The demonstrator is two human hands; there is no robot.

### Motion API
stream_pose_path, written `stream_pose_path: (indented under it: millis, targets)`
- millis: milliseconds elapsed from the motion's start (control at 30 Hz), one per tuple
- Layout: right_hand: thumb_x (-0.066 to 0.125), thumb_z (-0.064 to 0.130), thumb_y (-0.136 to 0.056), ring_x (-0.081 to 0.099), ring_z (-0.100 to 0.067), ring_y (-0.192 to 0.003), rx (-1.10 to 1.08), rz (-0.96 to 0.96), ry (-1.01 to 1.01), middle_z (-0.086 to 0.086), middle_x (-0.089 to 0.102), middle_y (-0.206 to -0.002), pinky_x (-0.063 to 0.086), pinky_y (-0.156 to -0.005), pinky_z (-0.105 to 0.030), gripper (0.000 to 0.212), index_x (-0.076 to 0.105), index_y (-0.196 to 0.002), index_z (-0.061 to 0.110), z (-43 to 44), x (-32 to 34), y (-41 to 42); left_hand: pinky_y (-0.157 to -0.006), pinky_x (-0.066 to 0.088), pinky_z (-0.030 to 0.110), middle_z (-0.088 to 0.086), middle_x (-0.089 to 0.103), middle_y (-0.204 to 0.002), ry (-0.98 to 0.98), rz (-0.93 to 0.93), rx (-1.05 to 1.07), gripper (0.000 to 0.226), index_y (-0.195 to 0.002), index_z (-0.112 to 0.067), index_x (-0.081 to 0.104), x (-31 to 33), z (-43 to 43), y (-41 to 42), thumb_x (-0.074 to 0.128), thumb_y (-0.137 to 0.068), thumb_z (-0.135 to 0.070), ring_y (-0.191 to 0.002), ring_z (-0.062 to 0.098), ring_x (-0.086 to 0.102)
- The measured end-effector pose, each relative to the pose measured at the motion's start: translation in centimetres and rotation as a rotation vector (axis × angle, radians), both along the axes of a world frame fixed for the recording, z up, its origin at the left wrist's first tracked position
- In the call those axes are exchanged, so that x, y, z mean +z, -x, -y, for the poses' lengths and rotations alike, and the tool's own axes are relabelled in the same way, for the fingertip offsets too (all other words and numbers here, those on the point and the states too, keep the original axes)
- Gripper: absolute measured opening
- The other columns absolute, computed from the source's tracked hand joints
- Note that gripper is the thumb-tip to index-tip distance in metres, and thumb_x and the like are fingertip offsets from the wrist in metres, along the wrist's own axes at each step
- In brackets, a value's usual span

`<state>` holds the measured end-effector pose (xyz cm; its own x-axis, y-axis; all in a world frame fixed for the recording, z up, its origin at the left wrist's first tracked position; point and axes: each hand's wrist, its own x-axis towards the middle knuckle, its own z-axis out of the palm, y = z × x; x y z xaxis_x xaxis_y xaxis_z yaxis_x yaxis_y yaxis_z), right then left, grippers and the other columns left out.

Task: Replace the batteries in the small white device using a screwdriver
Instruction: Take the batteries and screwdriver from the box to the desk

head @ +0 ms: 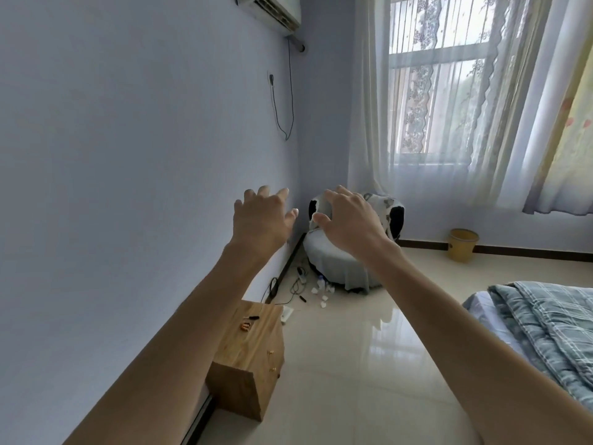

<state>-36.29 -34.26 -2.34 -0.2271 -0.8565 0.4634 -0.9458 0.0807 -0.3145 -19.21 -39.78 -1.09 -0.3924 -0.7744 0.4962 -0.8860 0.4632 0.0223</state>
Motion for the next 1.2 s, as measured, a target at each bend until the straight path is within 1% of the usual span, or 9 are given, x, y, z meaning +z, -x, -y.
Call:
stream_pose_path:
  millis: [167,267,500,667,733,833,967,1067,1200]
  targets:
    - [0.06,0.041,-0.108,0.059,-0.037,-0.128,0.026,-0.028,-0.044,-0.01,0.062,-0.13,0.054,-0.099,-0.05,0.044,0.061,-0.138,0.009,9.4,1.9,0.3,-0.108,0.05,0.052,0.016,0.061,-0.149,-0.018,-0.032,0.039,0.053,-0.153,-0.02,0.055,0.7,8.6,-0.3,0.052,-0.109,-0.051,-0.136,0.038,0.055]
    - [0.06,0.041,-0.109,0.058,-0.035,-0.132,0.075,-0.011,0.008,-0.01,0.061,-0.138,0.056,-0.099,-0.05,0.049,0.057,-0.146,0.009,14.8,2.3,-0.3,-0.108,0.051,0.05,0.014,0.062,-0.149,0.025,-0.055,0.064,0.052,-0.153,-0.021,0.056,1.1,13.6,-0.6,0.053,-0.11,-0.05,-0.135,0.036,0.057]
    - [0.06,0.041,-0.109,0.057,-0.034,-0.132,0.161,0.031,-0.027,-0.009,0.06,-0.138,0.056,-0.098,-0.051,0.048,0.058,-0.144,0.008,25.2,0.9,-0.2,-0.109,0.05,0.052,0.012,0.059,-0.155,-0.045,-0.033,0.135,0.055,-0.157,-0.024,0.052,-0.4,23.2,-0.5,0.052,-0.11,-0.052,-0.139,0.037,0.055]
    - [0.059,0.041,-0.11,0.053,-0.035,-0.139,0.236,0.001,-0.058,-0.011,0.057,-0.147,0.053,-0.1,-0.049,0.05,0.054,-0.149,0.009,32.7,-0.5,1.4,-0.111,0.05,0.053,0.012,0.056,-0.159,-0.072,-0.017,0.212,0.058,-0.159,-0.026,0.05,-2.0,29.5,1.1,0.051,-0.109,-0.055,-0.142,0.038,0.053]
    - [0.06,0.041,-0.11,0.057,-0.035,-0.133,0.271,-0.012,-0.058,-0.01,0.059,-0.138,0.053,-0.092,-0.046,0.046,0.057,-0.143,0.009,36.2,-1.1,2.5,-0.112,0.05,0.053,0.013,0.055,-0.16,-0.087,-0.019,0.244,0.058,-0.16,-0.025,0.049,-2.5,32.1,2.1,0.051,-0.11,-0.055,-0.142,0.038,0.052]
    - [0.06,0.042,-0.109,0.06,-0.033,-0.124,0.335,-0.04,-0.055,-0.009,0.06,-0.128,0.045,-0.081,-0.039,0.043,0.059,-0.137,0.009,41.7,-2.0,4.5,-0.111,0.049,0.053,0.015,0.055,-0.159,-0.086,-0.029,0.317,0.058,-0.16,-0.023,0.048,-3.0,36.1,3.3,0.051,-0.11,-0.053,-0.142,0.039,0.051]
    - [0.059,0.041,-0.109,0.058,-0.033,-0.125,0.406,-0.054,-0.056,-0.009,0.06,-0.128,0.044,-0.081,-0.039,0.044,0.059,-0.138,0.008,48.4,-1.7,7.7,-0.113,0.048,0.053,0.015,0.053,-0.16,-0.124,-0.036,0.393,0.059,-0.163,-0.023,0.044,-3.2,41.1,5.5,0.048,-0.111,-0.052,-0.145,0.04,0.05]
    - [0.059,0.041,-0.109,0.059,-0.033,-0.123,0.458,-0.054,-0.054,-0.009,0.06,-0.125,0.048,-0.082,-0.041,0.043,0.059,-0.135,0.008,52.9,-1.9,9.2,-0.112,0.049,0.053,0.016,0.054,-0.159,-0.091,-0.054,0.444,0.061,-0.165,-0.024,0.04,-3.2,44.5,6.9,0.049,-0.111,-0.051,-0.143,0.04,0.051]
    - [0.059,0.042,-0.109,0.058,-0.035,-0.129,0.548,-0.026,-0.079,-0.01,0.061,-0.135,0.057,-0.096,-0.049,0.049,0.058,-0.143,0.008,57.6,-3.3,9.6,-0.113,0.049,0.052,0.016,0.05,-0.163,-0.105,-0.059,0.488,0.061,-0.165,-0.023,0.041,-4.3,47.5,7.6,0.052,-0.111,-0.05,-0.146,0.04,0.049]
